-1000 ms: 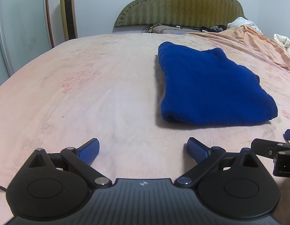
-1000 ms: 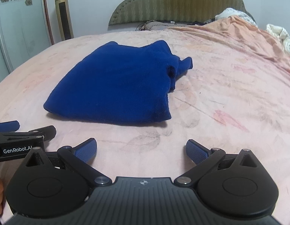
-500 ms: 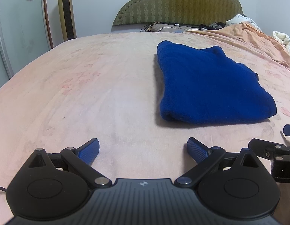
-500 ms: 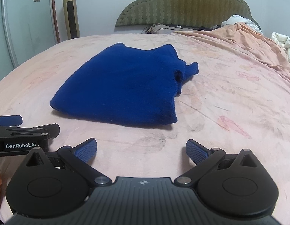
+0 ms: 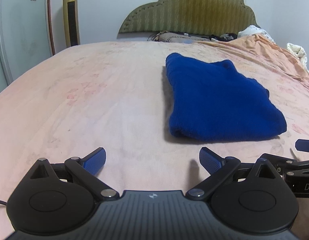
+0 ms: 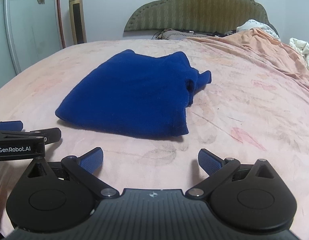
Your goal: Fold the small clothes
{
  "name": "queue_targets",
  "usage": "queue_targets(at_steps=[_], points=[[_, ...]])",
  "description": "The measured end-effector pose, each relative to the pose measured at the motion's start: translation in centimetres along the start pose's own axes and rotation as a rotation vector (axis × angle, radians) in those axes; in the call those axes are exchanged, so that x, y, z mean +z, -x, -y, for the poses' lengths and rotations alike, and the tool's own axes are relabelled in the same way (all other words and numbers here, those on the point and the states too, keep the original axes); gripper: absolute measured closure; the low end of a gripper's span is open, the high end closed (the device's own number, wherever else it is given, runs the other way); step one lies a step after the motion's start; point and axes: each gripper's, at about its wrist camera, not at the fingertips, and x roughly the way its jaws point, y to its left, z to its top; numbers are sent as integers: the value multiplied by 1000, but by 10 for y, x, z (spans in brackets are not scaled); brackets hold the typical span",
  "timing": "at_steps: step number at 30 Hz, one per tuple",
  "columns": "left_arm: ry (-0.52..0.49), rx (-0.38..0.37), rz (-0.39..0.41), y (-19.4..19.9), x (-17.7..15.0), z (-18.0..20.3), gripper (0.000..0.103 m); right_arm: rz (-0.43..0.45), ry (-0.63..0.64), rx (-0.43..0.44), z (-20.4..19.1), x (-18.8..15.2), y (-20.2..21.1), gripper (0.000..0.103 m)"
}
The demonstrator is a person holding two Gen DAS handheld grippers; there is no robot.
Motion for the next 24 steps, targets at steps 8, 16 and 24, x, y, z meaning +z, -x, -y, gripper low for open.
queue_targets(at_steps=[8, 16, 24], points=[[4, 15, -14, -2, 0, 0, 2, 0, -1, 6, 0, 0, 1, 1], [-6, 31, -23, -4, 1, 1, 2, -5, -5, -9, -1, 0, -1, 1], [-16, 36, -32, -6, 0, 0, 2, -2, -20, -22, 3, 2, 0, 1]])
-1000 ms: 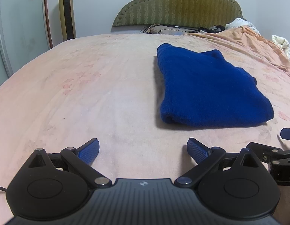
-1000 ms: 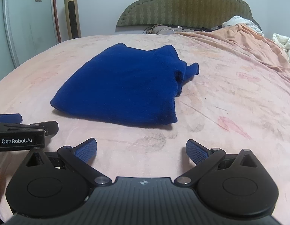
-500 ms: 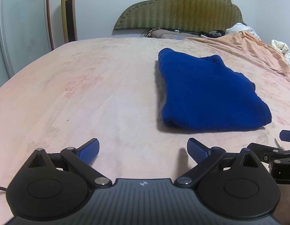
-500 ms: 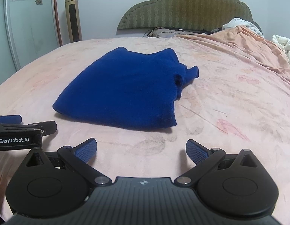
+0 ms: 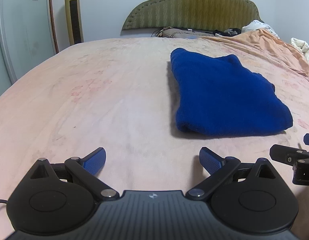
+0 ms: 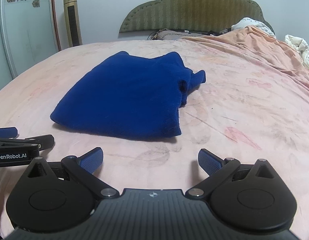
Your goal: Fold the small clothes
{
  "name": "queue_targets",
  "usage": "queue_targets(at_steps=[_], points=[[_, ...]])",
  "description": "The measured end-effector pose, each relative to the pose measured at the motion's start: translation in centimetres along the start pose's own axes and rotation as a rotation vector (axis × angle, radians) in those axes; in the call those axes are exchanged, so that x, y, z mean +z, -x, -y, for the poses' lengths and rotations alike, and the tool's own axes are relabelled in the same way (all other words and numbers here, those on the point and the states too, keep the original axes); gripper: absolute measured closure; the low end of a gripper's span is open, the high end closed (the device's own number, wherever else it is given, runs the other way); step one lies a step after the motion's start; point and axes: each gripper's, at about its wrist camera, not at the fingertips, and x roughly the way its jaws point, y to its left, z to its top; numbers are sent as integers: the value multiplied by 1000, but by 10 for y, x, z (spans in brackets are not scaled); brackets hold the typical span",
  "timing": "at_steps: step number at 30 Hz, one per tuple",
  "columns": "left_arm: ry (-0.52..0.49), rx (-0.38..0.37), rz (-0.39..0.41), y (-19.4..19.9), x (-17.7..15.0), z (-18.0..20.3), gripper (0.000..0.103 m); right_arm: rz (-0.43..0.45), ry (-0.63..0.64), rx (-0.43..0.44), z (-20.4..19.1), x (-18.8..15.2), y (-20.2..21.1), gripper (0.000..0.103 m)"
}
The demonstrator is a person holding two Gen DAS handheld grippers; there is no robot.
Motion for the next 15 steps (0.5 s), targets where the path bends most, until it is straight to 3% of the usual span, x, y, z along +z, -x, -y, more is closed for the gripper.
queue_targets(at_steps=[15], points=[[-4, 14, -6, -1, -2, -1, 2, -8, 3, 3, -5, 0, -1, 1]])
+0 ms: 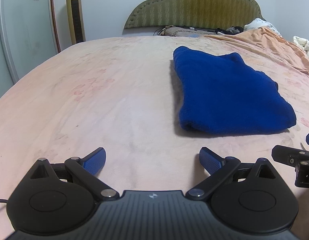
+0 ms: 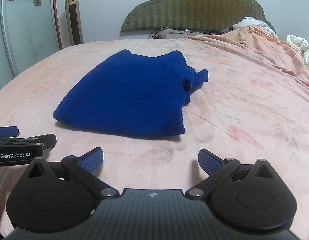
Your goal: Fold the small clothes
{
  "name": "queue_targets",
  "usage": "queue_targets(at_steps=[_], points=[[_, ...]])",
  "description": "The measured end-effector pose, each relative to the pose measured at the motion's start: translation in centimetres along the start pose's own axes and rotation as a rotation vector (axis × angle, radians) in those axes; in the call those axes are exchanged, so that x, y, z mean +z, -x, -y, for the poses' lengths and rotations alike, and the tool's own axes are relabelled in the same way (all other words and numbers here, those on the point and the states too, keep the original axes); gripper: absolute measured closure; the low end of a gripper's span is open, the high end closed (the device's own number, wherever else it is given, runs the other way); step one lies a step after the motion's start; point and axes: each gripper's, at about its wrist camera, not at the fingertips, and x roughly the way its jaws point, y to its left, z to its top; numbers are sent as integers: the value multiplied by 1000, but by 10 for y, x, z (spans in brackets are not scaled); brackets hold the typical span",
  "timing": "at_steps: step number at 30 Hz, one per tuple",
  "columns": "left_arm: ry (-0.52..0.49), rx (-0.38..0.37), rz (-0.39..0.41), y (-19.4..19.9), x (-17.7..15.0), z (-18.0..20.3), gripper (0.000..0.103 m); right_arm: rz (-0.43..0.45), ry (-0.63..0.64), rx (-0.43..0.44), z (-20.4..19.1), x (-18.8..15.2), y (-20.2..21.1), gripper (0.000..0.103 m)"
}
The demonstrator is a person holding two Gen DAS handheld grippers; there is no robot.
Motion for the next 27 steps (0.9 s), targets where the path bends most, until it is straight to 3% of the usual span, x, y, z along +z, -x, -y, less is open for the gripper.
queue_targets(at_steps=[27], points=[[-7, 1, -7, -3, -1, -1, 2, -6, 1, 4, -2, -2, -1, 1]])
